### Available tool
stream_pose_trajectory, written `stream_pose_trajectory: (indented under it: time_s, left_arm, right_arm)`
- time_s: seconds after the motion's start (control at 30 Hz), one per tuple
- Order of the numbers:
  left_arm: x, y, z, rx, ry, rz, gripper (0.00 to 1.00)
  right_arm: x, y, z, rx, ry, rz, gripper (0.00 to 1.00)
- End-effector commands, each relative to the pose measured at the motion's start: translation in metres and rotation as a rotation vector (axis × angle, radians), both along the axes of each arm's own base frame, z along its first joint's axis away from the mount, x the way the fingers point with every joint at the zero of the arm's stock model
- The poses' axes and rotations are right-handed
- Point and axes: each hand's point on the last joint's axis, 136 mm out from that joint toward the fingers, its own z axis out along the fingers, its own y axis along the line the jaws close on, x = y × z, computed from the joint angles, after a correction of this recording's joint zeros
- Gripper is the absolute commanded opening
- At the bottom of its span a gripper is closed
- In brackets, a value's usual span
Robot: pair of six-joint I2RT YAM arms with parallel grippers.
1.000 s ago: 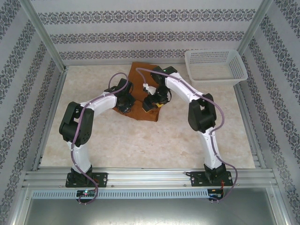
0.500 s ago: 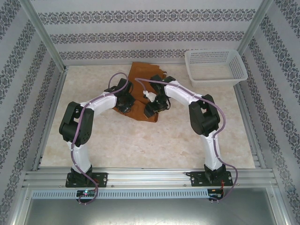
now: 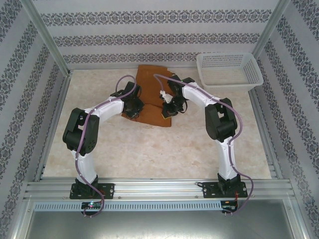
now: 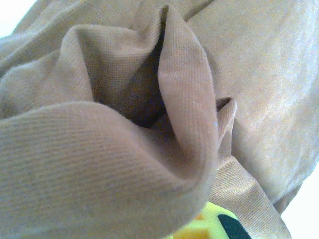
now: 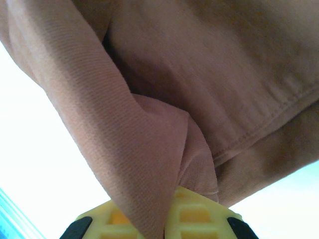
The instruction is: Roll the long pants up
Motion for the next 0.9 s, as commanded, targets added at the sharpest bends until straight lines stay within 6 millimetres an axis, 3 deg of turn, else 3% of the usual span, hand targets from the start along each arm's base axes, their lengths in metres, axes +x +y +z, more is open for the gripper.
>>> stream_pose_trajectory:
  time_s: [0.0, 0.17, 0.27, 0.3, 0.33, 0.37, 0.43, 0.57, 0.7, 0.8, 0.87]
  left_arm:
    - [-0.007, 0.029, -0.015, 0.093, 0.061, 0.021, 0.0]
    - [-0.011, 0.033, -0.022, 0.098, 0.08, 0.017, 0.0]
    - [-0.014, 0.035, -0.026, 0.098, 0.089, 0.02, 0.0]
    - [-0.015, 0.036, -0.027, 0.098, 0.09, 0.02, 0.0]
    - [-0.015, 0.035, -0.028, 0.096, 0.092, 0.02, 0.0]
    - [-0.015, 0.036, -0.029, 0.095, 0.093, 0.02, 0.0]
    - [-0.014, 0.035, -0.03, 0.092, 0.094, 0.018, 0.0]
    - [-0.011, 0.032, -0.029, 0.083, 0.091, 0.013, 0.0]
    - [-0.009, 0.031, -0.028, 0.077, 0.088, 0.009, 0.0]
    - [-0.009, 0.03, -0.03, 0.071, 0.093, 0.008, 0.0]
    - [-0.011, 0.029, -0.03, 0.066, 0.095, 0.007, 0.0]
  right_arm:
    - [-0.002, -0.035, -0.006, -0.041, 0.086, -0.088, 0.0]
    - [0.001, -0.048, -0.041, -0.077, 0.146, -0.108, 0.0]
    - [0.001, -0.051, -0.052, -0.098, 0.164, -0.109, 0.0]
    - [0.002, -0.052, -0.052, -0.108, 0.158, -0.108, 0.06]
    - [0.003, -0.052, -0.049, -0.112, 0.141, -0.105, 0.25]
    - [0.005, -0.053, -0.044, -0.122, 0.113, -0.101, 0.48]
    - [0.009, -0.052, -0.025, -0.144, 0.032, -0.089, 0.66]
    - [0.01, -0.041, 0.031, -0.214, -0.189, -0.037, 0.75]
    - [-0.01, -0.006, 0.075, -0.293, -0.428, 0.087, 0.81]
    - [-0.027, 0.024, 0.086, -0.342, -0.559, 0.197, 0.81]
    - [-0.033, 0.037, 0.08, -0.387, -0.635, 0.258, 0.81]
